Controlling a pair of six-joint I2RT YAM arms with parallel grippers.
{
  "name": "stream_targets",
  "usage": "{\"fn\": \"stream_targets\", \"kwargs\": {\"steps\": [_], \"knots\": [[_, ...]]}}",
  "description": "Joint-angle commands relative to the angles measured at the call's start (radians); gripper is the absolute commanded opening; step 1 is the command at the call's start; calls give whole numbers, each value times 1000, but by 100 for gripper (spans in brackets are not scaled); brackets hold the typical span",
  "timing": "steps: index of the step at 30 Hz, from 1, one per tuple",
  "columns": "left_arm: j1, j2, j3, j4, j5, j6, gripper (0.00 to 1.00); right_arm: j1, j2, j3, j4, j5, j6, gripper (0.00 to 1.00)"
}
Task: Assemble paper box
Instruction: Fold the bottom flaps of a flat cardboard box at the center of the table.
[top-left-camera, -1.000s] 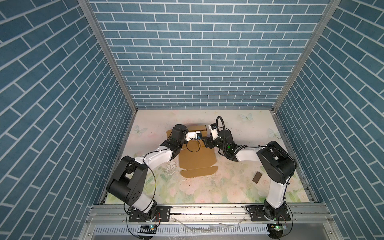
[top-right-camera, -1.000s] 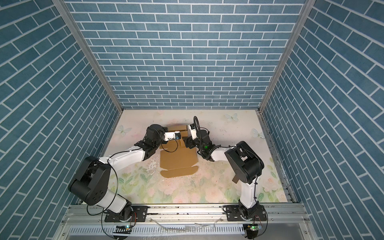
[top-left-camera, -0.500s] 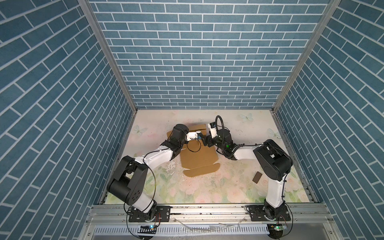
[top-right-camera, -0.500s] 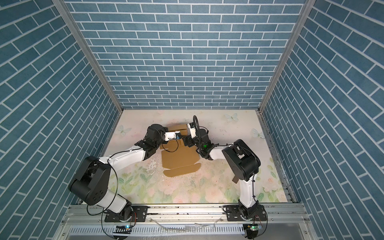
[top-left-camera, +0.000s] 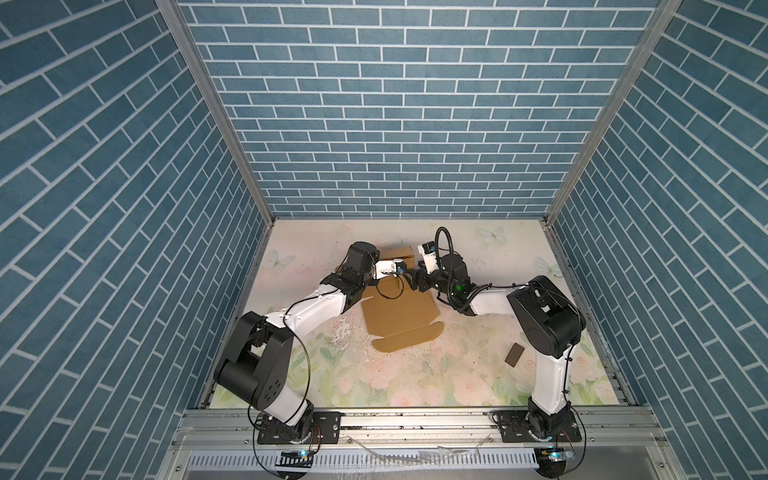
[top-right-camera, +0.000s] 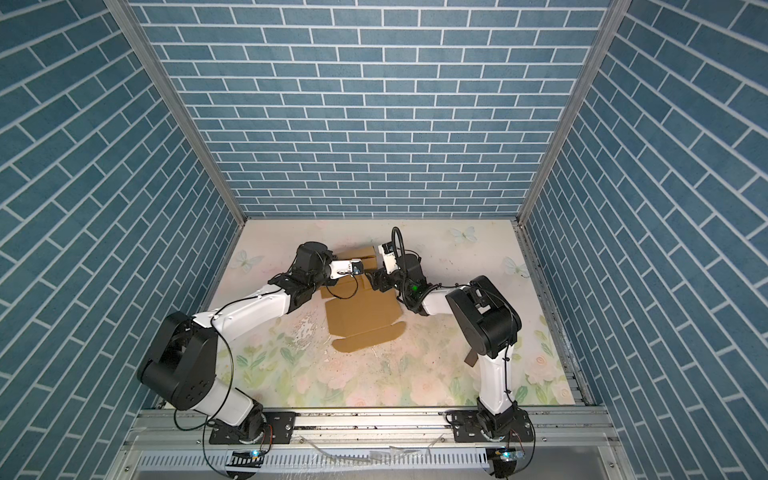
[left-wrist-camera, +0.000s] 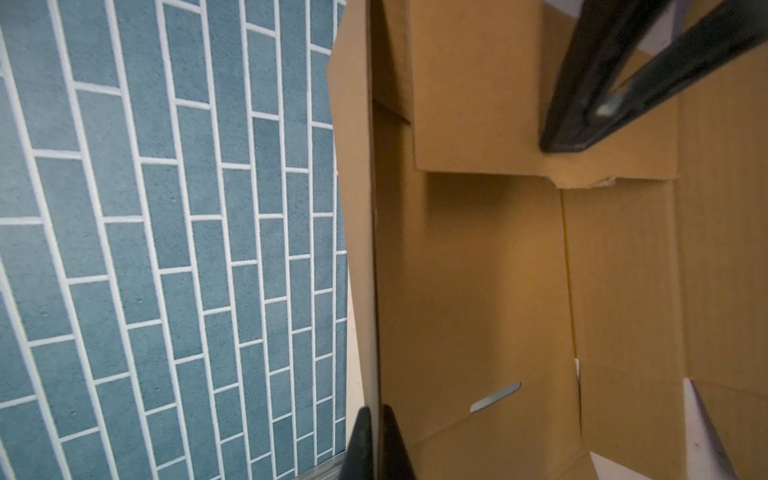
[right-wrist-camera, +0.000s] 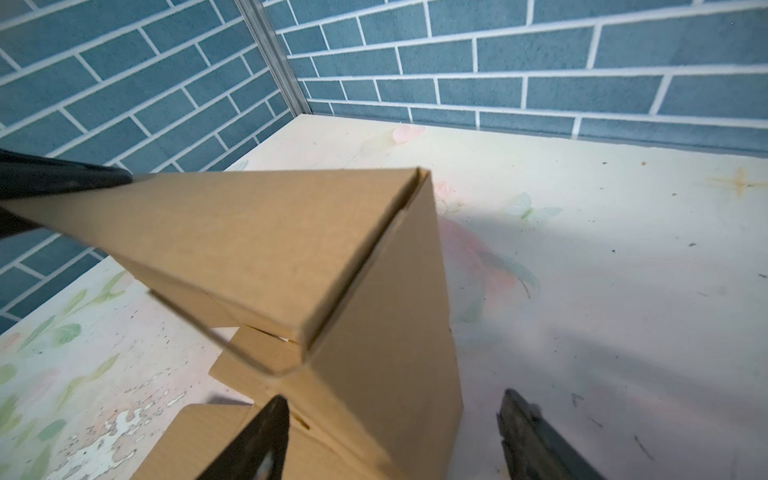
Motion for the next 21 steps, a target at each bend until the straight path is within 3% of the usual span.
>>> {"fn": "stream_targets", "kwargs": {"steps": [1, 11, 21], "knots": [[-20, 47, -41, -150, 112, 21, 1, -10, 52, 13, -8, -40, -30, 79], [-25, 35, -25, -196, 118, 11, 1, -16, 114, 51, -38, -44, 32, 71], [-35, -9, 4, -349, 172, 2, 1, -19, 19, 96, -62, 34, 29, 60]]}}
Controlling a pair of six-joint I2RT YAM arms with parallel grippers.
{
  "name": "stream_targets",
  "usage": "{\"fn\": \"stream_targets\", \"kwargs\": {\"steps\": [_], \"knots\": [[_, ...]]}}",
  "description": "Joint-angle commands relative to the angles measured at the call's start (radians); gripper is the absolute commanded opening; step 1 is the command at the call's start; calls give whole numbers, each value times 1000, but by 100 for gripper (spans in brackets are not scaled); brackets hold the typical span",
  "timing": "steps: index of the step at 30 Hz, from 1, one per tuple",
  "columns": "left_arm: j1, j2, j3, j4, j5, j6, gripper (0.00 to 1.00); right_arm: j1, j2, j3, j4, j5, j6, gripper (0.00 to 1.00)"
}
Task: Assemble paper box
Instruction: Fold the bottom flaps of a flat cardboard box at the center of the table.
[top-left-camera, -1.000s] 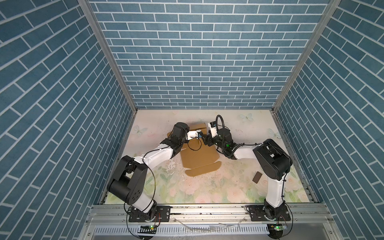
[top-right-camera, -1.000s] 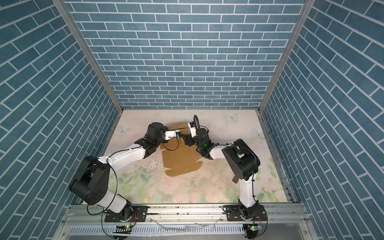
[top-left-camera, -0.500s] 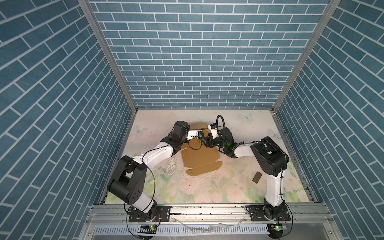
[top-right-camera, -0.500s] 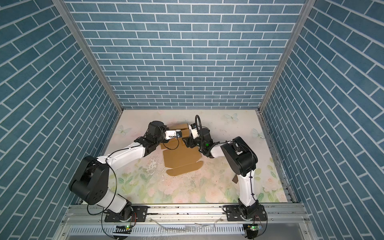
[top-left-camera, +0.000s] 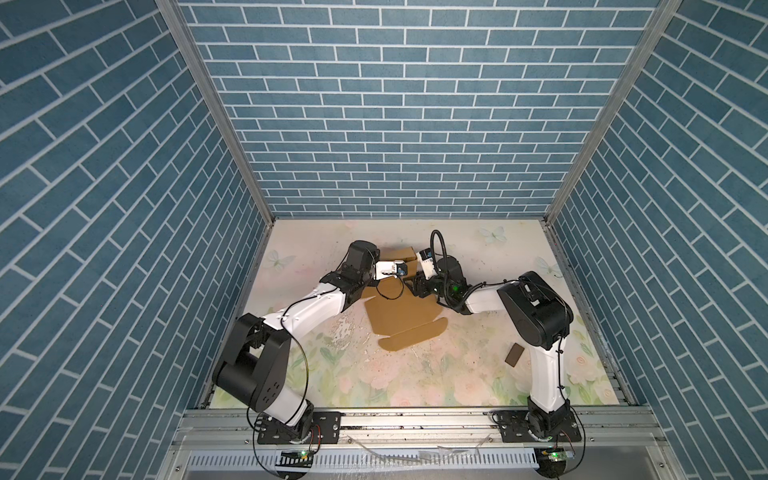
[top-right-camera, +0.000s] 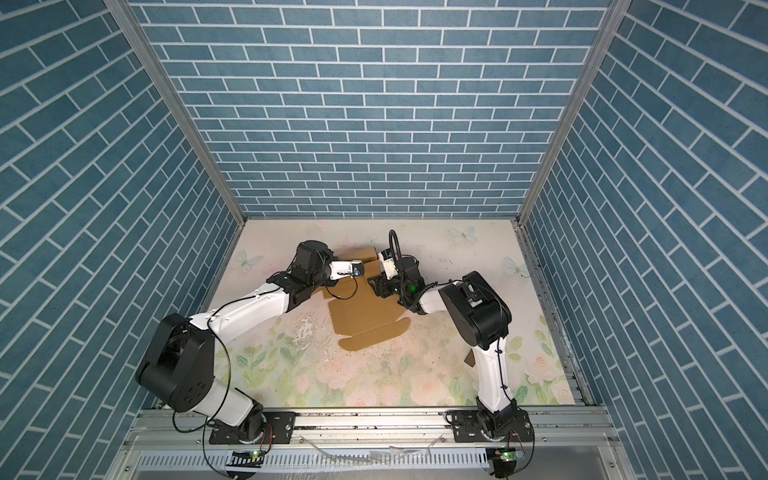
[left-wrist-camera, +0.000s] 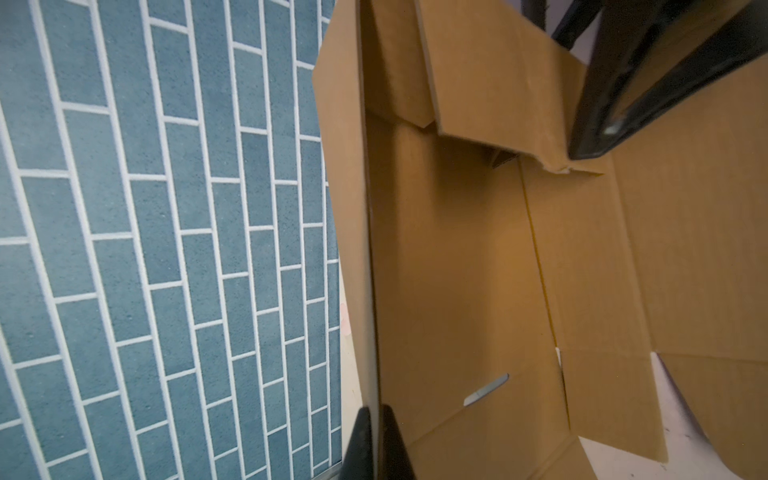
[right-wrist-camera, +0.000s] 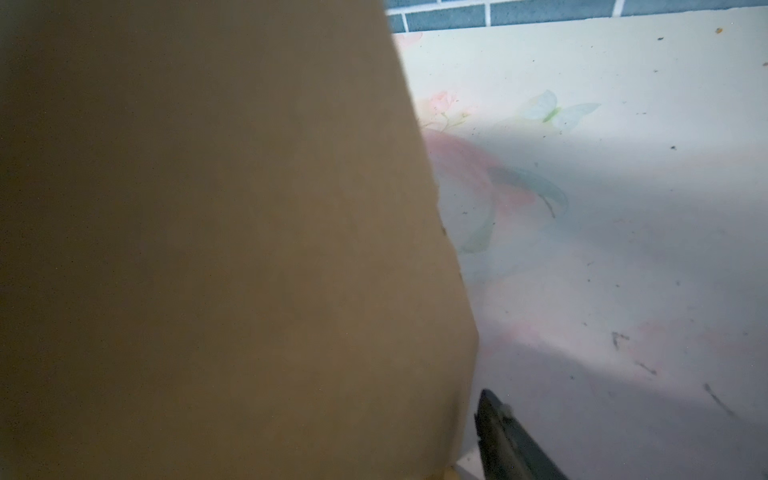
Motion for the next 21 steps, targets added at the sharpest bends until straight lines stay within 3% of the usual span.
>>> {"fn": "stream_targets", "kwargs": {"steps": [1, 8, 12, 21], "knots": [[-32, 6, -24, -258, 134, -7, 1, -8, -64, 53, 31, 67, 6, 59], [-33, 9, -23, -240, 123, -17, 1, -8, -100, 24, 74, 53, 7, 59], [-33, 24, -37, -217, 116, 1, 1, -12, -125, 10, 58, 83, -61, 68], [-27, 24, 16, -295, 126, -45, 1, -56, -185, -44, 30, 40, -112, 79]]}}
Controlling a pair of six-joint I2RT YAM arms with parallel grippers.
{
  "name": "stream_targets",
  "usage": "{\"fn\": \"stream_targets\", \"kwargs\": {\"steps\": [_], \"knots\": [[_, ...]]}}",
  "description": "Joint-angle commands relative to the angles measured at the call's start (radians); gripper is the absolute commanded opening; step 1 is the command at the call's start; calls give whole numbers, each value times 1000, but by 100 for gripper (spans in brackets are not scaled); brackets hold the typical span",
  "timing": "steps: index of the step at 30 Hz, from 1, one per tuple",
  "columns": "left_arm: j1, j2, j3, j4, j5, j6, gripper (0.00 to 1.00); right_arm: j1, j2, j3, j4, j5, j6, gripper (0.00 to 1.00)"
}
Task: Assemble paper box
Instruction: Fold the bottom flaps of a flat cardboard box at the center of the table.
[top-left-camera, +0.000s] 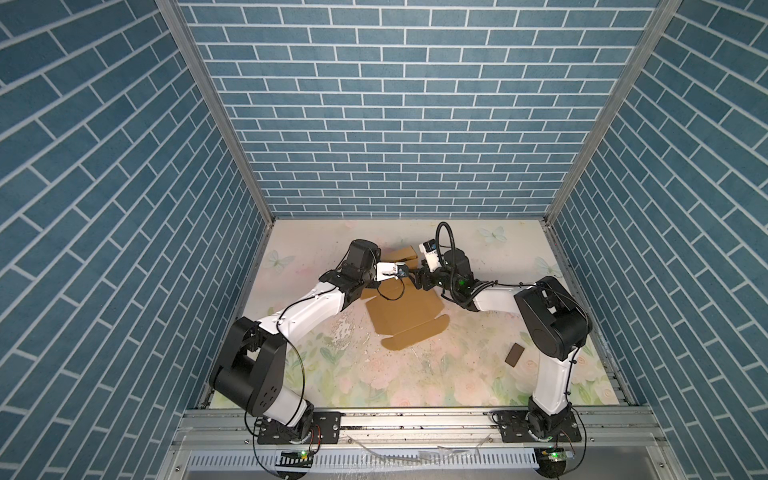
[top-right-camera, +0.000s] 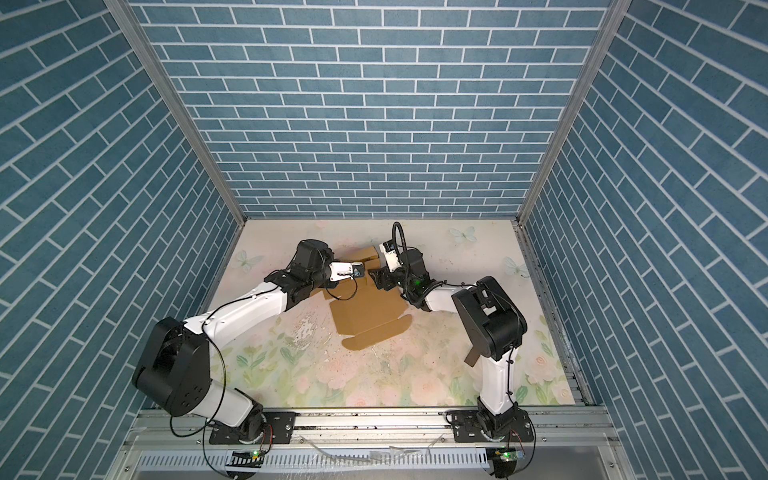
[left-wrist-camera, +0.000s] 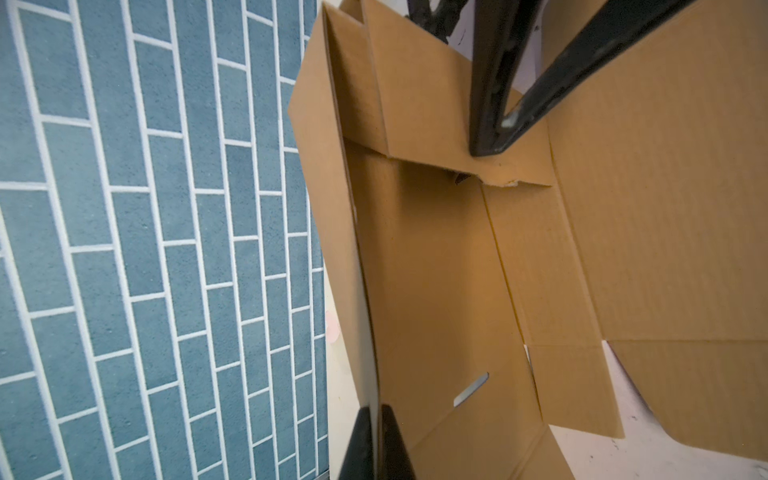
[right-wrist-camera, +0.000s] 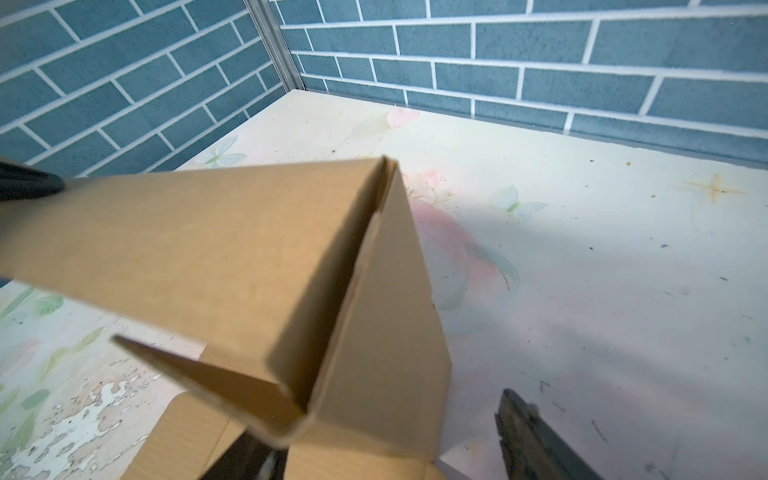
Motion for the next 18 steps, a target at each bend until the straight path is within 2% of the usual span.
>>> {"fn": "stream_targets", "kwargs": {"steps": [1, 5, 14, 18], "knots": [[-21, 36, -8, -218, 94, -30, 1, -38, -47, -17, 60, 7, -12, 79], [-22, 40, -12, -205, 89, -40, 1, -40, -39, -24, 32, -52, -34, 78], [-24, 45, 6, -227, 76, -46, 2, -61, -38, -35, 3, -82, -50, 77], [-24, 35, 60, -301, 76, -112, 1, -79, -65, -53, 6, -114, -45, 77]]}}
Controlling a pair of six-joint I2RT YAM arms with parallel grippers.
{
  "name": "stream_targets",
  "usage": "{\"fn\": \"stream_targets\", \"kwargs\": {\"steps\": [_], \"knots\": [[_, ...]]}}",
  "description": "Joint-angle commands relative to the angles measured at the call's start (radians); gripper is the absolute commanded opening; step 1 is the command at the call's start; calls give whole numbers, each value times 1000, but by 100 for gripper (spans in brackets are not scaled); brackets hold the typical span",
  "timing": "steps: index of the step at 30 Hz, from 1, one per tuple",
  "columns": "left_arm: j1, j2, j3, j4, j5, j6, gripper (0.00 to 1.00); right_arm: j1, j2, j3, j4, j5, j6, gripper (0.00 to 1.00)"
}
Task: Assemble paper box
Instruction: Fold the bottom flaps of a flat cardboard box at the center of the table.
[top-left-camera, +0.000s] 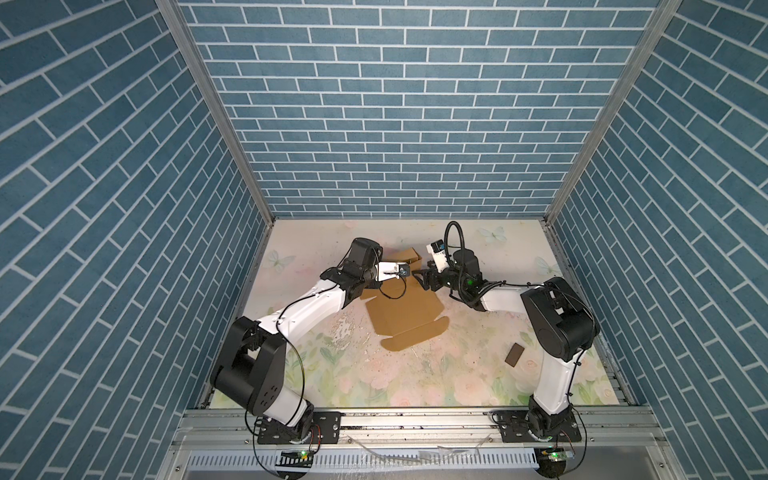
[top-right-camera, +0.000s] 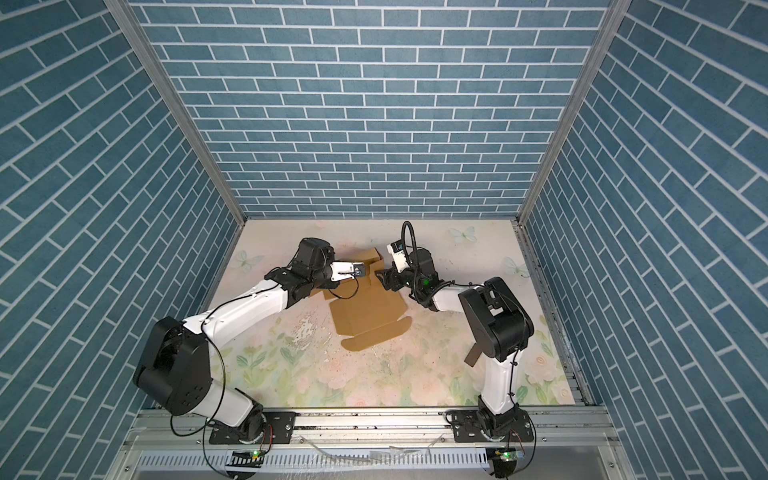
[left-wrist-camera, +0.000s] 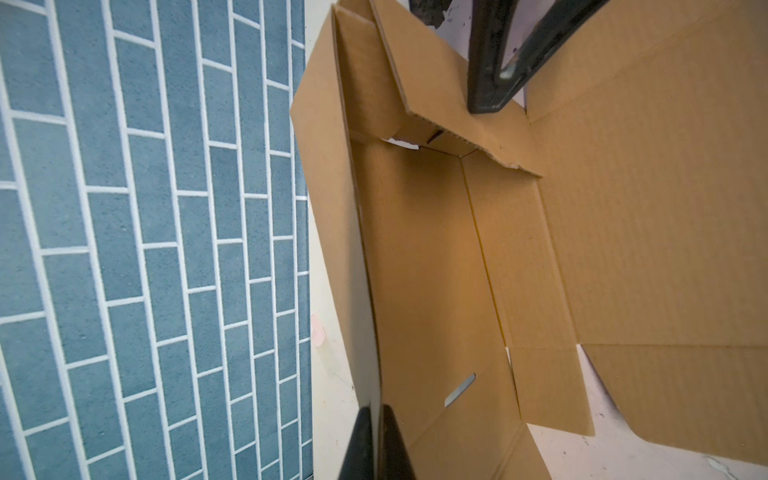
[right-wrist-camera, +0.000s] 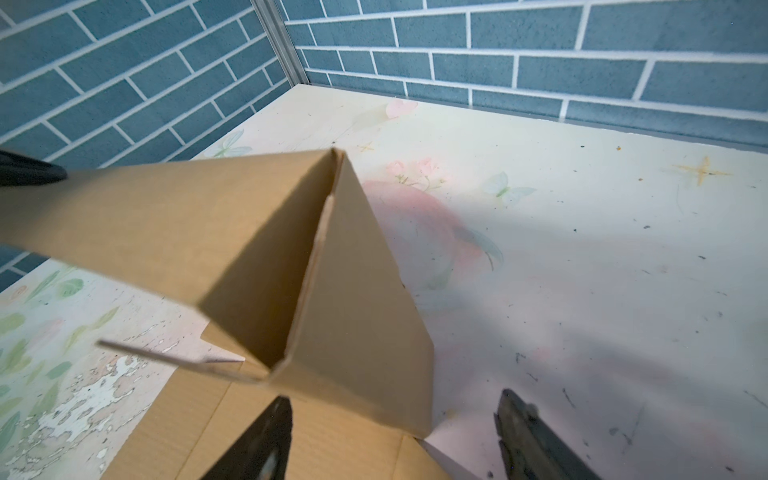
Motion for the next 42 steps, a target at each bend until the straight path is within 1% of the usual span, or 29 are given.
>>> {"fn": "stream_targets", "kwargs": {"steps": [1, 4, 7, 10, 14, 16, 20, 22, 24, 27, 31, 33, 36, 38, 42], "knots": [[-17, 25, 18, -225, 66, -70, 2, -23, -48, -15, 3, -26, -28, 77], [-18, 22, 22, -248, 74, -98, 2, -28, -44, -19, 21, -37, -16, 77], [-22, 21, 22, -262, 76, -129, 1, -24, -18, 21, 9, -78, 15, 76], [-25, 27, 9, -243, 86, -142, 2, -13, 24, 73, -17, -75, -11, 76], [-32, 32, -4, -219, 85, -139, 2, -8, 78, 133, -18, -61, 17, 75], [-32, 34, -2, -215, 89, -138, 2, -2, 95, 155, -20, -50, 17, 73], [-32, 50, 3, -208, 96, -132, 2, 5, 136, 195, -1, -59, 48, 67], [-33, 55, 28, -213, 96, -155, 2, 13, 131, 191, 13, -68, 50, 68], [-32, 61, 37, -203, 83, -166, 3, 18, 115, 164, 29, -66, 27, 73], [-30, 72, 30, -194, 63, -149, 4, 17, 84, 104, 48, -39, 5, 77], [-27, 78, 31, -202, 69, -143, 4, 12, 42, 59, 26, -33, -24, 78], [-23, 85, 12, -185, 73, -114, 3, 6, 34, 45, 21, -29, -43, 79], [-24, 97, -4, -173, 54, -44, 3, -22, 35, 41, 24, -51, -24, 79], [-23, 103, -4, -161, 38, -17, 3, -34, 40, 52, 16, -86, -20, 79], [-24, 113, -17, -141, 6, 29, 3, -46, 45, 76, -13, -101, -21, 79]]}}
